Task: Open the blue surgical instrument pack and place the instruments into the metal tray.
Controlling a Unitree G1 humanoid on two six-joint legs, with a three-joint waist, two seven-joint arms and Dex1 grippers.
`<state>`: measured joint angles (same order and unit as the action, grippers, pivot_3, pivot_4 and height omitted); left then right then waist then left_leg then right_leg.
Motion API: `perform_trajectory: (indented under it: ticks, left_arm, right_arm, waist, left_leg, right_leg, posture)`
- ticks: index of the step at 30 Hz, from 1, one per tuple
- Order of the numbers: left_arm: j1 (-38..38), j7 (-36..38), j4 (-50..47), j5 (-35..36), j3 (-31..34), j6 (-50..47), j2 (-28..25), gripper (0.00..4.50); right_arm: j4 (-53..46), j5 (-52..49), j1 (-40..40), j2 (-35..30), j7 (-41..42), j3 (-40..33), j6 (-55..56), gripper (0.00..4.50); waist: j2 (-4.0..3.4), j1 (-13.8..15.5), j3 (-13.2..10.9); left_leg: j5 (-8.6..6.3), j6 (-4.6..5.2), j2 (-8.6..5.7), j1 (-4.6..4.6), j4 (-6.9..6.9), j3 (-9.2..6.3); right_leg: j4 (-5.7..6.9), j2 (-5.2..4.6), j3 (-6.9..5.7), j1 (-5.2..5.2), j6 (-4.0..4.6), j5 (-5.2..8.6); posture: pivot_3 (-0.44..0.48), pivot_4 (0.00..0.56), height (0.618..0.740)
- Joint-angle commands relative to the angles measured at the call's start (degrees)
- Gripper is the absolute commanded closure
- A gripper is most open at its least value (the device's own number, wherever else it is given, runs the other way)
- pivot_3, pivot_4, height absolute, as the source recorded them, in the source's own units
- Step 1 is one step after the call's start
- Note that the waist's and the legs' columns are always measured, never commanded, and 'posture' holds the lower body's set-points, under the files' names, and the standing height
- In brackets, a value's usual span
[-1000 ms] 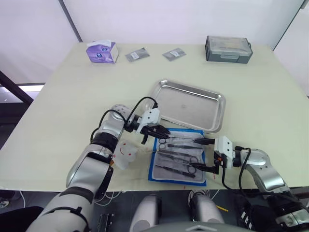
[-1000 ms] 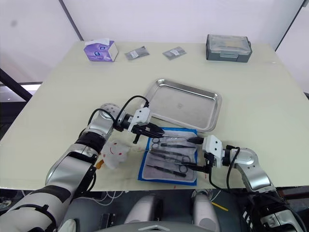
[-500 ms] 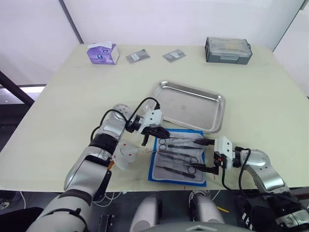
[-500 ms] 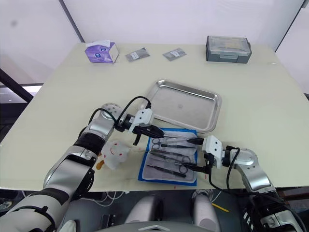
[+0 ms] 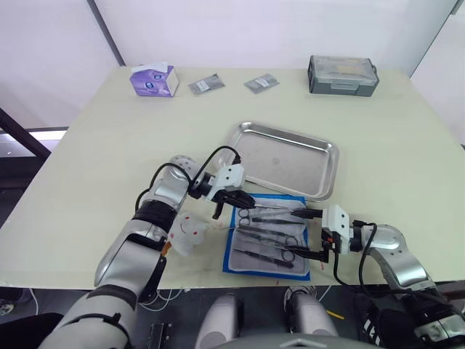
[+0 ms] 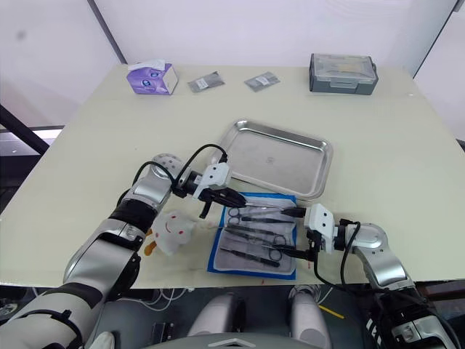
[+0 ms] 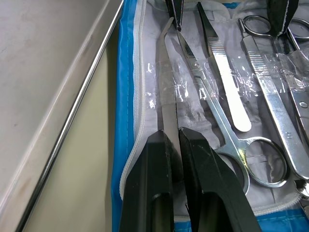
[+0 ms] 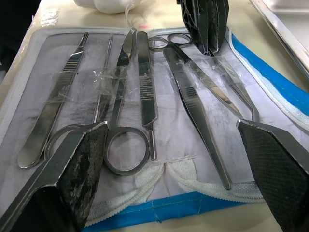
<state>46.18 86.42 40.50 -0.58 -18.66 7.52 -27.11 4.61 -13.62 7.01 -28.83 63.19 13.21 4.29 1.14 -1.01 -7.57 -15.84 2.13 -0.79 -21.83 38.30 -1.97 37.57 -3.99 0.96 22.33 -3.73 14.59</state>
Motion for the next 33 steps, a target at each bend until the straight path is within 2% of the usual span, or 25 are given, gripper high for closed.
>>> perform_trajectory:
  ticks: [1, 14, 33]
  left_arm:
    - [0.38, 0.25, -0.97, -1.97, -0.64, -0.96, -2.56, 4.48]
    - [0.6, 1.16, -8.12, -1.59, -0.1, -7.41, -6.05, 4.48]
    - [-1.67, 1.32, -22.66, -2.07, -0.33, -22.01, -14.42, 4.48]
  right_arm:
    - [2.63, 2.35, -1.45, -0.21, -0.16, 2.13, -2.4, 0.0]
    - [2.51, 2.55, -1.32, -0.48, -0.62, 2.09, -3.6, 0.0]
    - [2.39, 2.79, -1.58, -0.63, -0.71, 2.26, -3.77, 0.0]
  waist:
    - [0.0, -0.02, 0.0]
    - [0.0, 0.03, -0.02]
    - [-0.01, 0.04, -0.06]
  left_leg:
    - [0.0, 0.0, 0.0, 0.0, 0.0, 0.0]
    - [0.0, 0.01, 0.01, -0.01, 0.0, -0.01]
    - [-0.01, 0.01, 0.02, -0.02, 0.0, -0.01]
  right_leg:
    - [0.0, 0.0, 0.0, 0.0, 0.0, 0.0]
    - [0.0, 0.0, 0.0, 0.01, 0.0, 0.01]
    - [-0.01, 0.0, 0.01, 0.01, 0.0, 0.02]
  posture:
    - [0.0, 0.15, 0.734]
    - [0.0, 0.15, 0.734]
    - [0.0, 0.15, 0.734]
